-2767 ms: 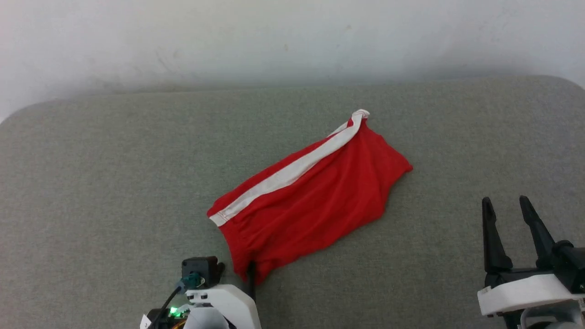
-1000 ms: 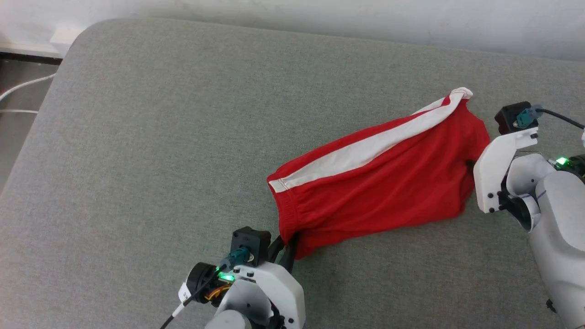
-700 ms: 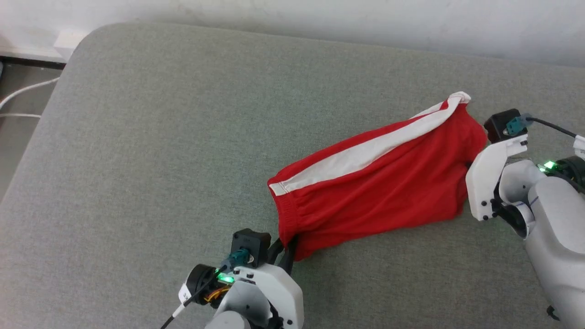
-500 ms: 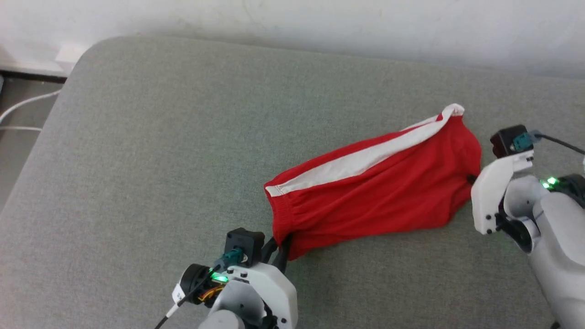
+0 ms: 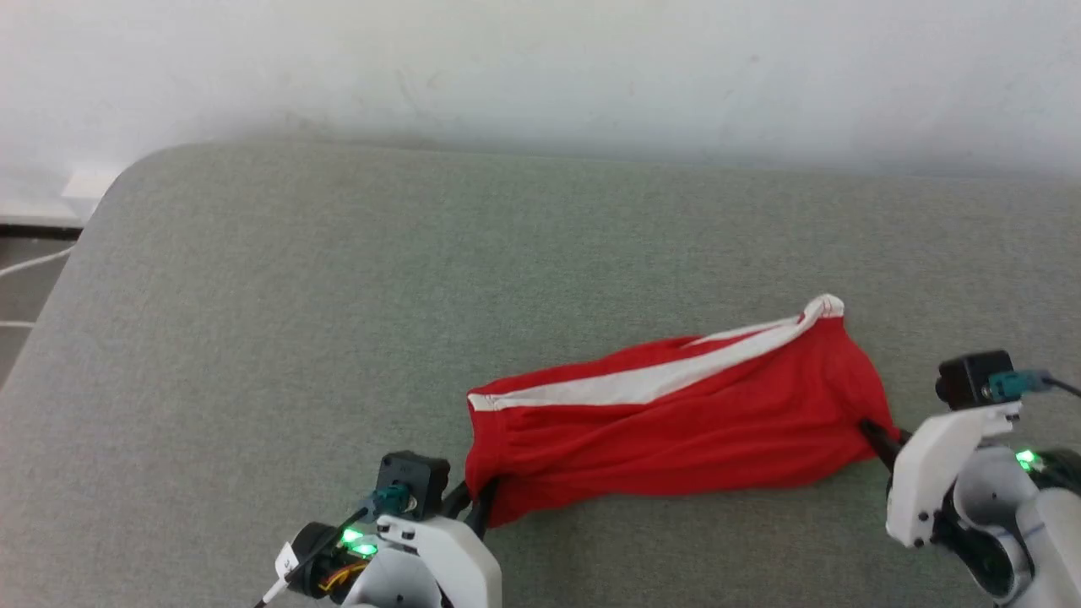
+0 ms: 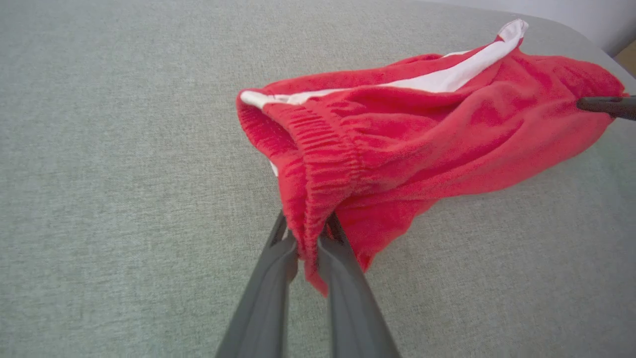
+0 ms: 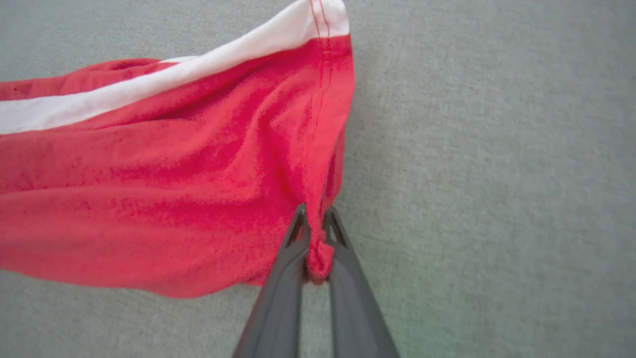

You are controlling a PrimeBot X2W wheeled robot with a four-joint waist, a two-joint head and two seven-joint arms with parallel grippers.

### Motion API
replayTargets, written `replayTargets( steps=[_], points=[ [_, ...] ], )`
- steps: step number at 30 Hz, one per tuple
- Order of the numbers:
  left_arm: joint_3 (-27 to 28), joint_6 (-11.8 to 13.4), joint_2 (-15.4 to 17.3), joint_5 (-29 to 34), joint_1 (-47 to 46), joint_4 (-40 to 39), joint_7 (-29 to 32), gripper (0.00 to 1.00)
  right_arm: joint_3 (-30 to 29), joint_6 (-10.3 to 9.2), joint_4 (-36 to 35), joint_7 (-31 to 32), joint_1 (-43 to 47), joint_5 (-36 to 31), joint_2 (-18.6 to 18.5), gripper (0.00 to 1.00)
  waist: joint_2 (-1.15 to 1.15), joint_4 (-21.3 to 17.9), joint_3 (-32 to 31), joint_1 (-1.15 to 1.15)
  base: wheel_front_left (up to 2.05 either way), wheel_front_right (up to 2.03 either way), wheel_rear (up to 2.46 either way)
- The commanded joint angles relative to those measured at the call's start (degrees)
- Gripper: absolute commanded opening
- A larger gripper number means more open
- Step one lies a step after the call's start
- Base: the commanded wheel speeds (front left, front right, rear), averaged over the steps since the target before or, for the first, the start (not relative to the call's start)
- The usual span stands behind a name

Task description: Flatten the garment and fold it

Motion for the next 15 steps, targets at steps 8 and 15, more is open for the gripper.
replayTargets(
  steps=[8, 15],
  points=[
    [-0.71, -1.79, 2.68, -2.70, 4.09, -2.04, 3.86, 0.00, -9.71, -0.13, -17.92, 7.63, 17.40, -1.89, 4.13, 0.00, 0.00, -3.65, -3.11, 0.01, 0.00, 0.00, 0.00],
    [-1.33, -3.06, 2.43, -5.55, 5.31, 1.11, 6.35, 0.00, -12.68, -0.13, -26.55, 12.58, 24.78, -7.60, 7.32, 0.00, 0.00, -4.37, -2.15, 0.01, 0.00, 0.00, 0.00]
  ],
)
